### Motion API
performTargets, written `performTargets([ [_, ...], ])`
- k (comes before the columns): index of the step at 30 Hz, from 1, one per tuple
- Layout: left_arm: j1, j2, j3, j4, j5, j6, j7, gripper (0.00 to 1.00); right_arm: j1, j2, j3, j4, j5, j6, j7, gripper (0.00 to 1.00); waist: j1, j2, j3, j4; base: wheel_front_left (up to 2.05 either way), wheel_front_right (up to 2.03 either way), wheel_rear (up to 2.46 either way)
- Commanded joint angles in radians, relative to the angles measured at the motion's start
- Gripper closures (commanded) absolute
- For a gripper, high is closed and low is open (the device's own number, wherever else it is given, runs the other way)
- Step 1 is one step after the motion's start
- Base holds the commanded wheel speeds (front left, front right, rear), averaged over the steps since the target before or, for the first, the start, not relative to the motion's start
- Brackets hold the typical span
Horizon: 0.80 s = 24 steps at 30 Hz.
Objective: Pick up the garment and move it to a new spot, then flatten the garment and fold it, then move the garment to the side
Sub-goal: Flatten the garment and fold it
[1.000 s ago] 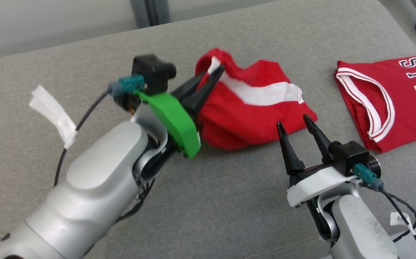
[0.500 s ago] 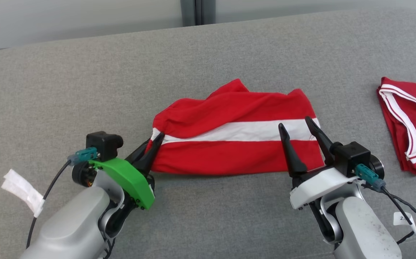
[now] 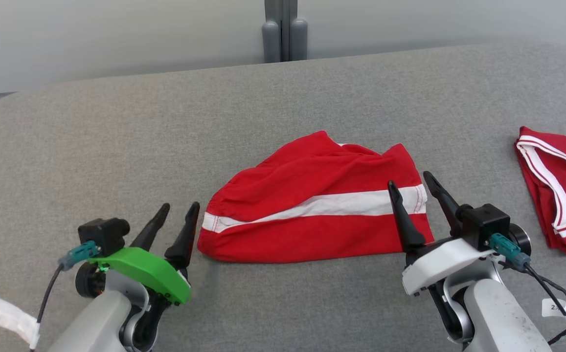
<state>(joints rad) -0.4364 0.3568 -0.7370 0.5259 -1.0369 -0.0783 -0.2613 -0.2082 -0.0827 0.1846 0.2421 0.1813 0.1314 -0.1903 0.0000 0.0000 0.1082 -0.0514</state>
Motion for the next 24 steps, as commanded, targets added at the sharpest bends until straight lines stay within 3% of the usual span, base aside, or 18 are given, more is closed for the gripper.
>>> performTargets([
  [1,0.044,-0.004,0.047,-0.020,0.041,0.009,-0.004,0.00,0.010,-0.003,-0.004,-0.010,0.000,-0.002,0.004,0.00,0.0000,0.0000,-0.014,0.012,0.00,0.00,0.00],
  [8,0.185,-0.052,0.308,-0.165,0.264,0.034,-0.003,0.00,0.030,-0.013,-0.043,-0.032,-0.008,-0.002,0.012,0.00,0.0000,0.0000,-0.039,0.030,0.00,0.00,0.00],
  [11,0.243,-0.088,0.411,-0.225,0.355,0.023,-0.003,0.00,0.040,-0.016,-0.059,-0.041,-0.010,-0.002,0.017,0.00,0.0000,0.0000,-0.046,0.034,0.00,0.00,0.00],
  [17,0.320,-0.140,0.543,-0.289,0.492,-0.002,-0.004,0.00,0.049,-0.017,-0.080,-0.053,-0.019,-0.002,0.026,0.00,0.0000,0.0000,-0.055,0.034,0.00,0.00,0.00],
  [24,0.364,-0.180,0.625,-0.319,0.615,-0.027,-0.004,0.00,0.065,-0.017,-0.091,-0.051,-0.022,-0.002,0.029,0.00,0.0000,0.0000,-0.065,0.027,0.00,0.00,0.00],
])
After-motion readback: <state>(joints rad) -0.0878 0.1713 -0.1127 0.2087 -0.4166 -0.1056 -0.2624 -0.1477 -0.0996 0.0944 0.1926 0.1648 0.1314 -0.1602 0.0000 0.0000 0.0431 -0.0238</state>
